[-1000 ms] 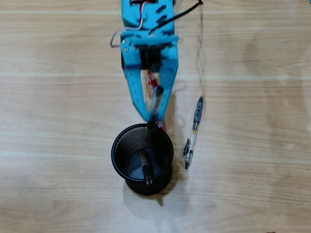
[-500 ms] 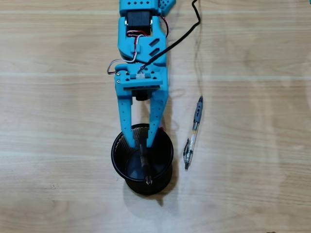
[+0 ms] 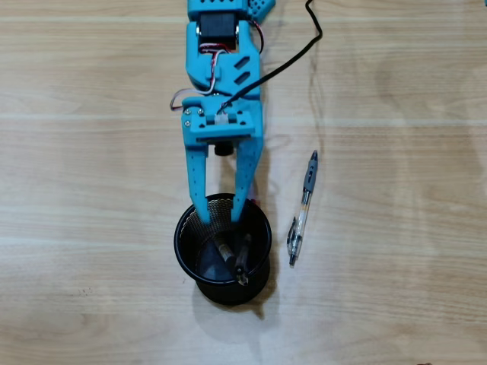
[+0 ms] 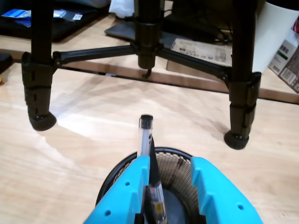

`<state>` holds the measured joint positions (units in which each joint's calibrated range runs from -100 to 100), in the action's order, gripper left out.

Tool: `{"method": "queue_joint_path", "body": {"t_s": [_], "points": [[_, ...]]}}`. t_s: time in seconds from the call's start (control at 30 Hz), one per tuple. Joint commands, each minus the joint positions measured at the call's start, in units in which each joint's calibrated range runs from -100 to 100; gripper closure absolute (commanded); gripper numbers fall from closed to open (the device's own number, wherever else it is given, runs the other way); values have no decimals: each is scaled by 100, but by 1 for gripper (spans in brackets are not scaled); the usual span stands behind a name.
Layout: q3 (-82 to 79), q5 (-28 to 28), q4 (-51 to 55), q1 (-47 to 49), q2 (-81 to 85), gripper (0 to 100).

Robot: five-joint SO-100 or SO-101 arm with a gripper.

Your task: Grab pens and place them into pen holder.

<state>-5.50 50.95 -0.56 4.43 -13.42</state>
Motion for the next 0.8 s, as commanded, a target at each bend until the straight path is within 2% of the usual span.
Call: {"method": "queue_joint_path", "body": {"t_s": [0.0,0.43,0.53,0.63,0.77], "points": [[-644,-32,-30,-54,1049,89],[-4092,-37,-30,-237,3945,89],[-4491,-331,24,-228,4362,89],[-4454,-655,853,-164,4684,89],[-4083,-807,2648,10,4905,89]]}}
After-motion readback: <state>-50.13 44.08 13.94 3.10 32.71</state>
